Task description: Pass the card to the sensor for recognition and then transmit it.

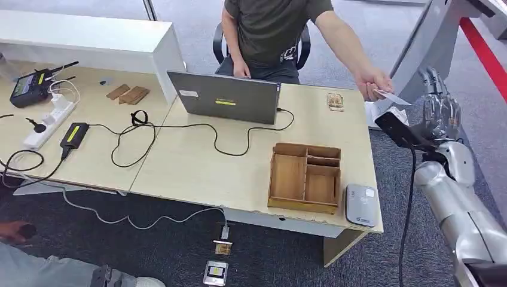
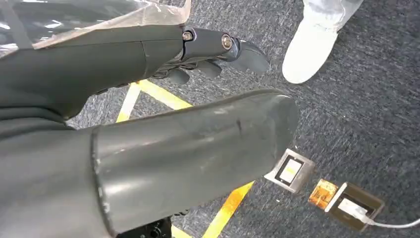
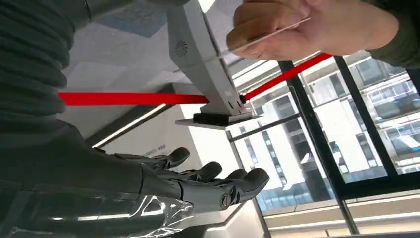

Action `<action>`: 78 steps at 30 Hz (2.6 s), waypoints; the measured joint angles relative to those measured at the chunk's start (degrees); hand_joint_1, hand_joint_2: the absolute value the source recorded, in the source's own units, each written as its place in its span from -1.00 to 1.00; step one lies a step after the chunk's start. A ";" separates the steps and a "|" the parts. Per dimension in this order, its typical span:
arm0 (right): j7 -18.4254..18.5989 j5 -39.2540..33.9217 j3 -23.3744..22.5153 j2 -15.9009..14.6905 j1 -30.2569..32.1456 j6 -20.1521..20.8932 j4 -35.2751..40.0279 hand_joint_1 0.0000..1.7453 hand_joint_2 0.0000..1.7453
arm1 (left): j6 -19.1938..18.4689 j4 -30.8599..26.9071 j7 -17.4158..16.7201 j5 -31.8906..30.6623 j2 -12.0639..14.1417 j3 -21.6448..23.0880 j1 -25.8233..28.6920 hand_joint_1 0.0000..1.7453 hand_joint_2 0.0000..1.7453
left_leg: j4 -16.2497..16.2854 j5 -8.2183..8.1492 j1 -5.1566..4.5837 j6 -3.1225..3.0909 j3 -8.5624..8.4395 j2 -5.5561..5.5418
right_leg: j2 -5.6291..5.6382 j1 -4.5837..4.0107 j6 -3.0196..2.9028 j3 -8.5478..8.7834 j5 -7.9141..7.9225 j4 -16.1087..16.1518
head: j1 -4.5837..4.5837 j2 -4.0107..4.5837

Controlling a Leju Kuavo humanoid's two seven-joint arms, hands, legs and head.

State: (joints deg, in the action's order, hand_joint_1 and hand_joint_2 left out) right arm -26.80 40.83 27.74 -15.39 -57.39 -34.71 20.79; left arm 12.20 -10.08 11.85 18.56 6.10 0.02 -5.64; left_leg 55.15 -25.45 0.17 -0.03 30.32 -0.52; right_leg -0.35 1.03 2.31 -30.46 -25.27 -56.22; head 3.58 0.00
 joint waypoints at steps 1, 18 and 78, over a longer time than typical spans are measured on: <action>0.00 0.00 0.00 0.00 0.00 0.00 0.00 -1.00 1.00 | 0.00 0.00 0.00 0.00 0.00 0.00 0.00 -1.00 -1.00 | 0.00 0.00 0.00 0.00 0.00 0.00 | 0.00 0.00 0.00 0.00 0.00 0.00 | 0.00 0.00; 2.41 3.23 4.26 1.40 0.02 -0.31 -1.14 1.00 1.00 | -0.37 0.00 0.22 0.31 -0.35 0.22 0.16 -1.00 -1.00 | 0.01 0.00 0.00 0.00 -0.01 0.03 | 0.01 0.00 -0.01 -0.02 0.01 0.02 | 0.02 0.00; -5.55 -3.44 4.59 -1.20 9.10 -4.90 -1.42 1.00 1.00 | 0.79 0.00 -1.64 2.41 -1.11 1.35 0.31 -1.00 -1.00 | 0.01 0.00 0.00 0.00 -0.01 0.08 | 0.03 -0.01 -0.03 -0.04 0.02 0.05 | 0.02 0.00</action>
State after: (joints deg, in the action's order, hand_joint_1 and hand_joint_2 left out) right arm -32.35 37.39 32.33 -16.59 -48.29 -39.61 19.37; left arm 12.98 -10.08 10.21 20.96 4.98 1.38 -5.34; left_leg 55.16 -25.45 0.18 -0.03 30.31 -0.44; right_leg -0.32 1.01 2.28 -30.50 -25.25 -56.18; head 3.61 0.00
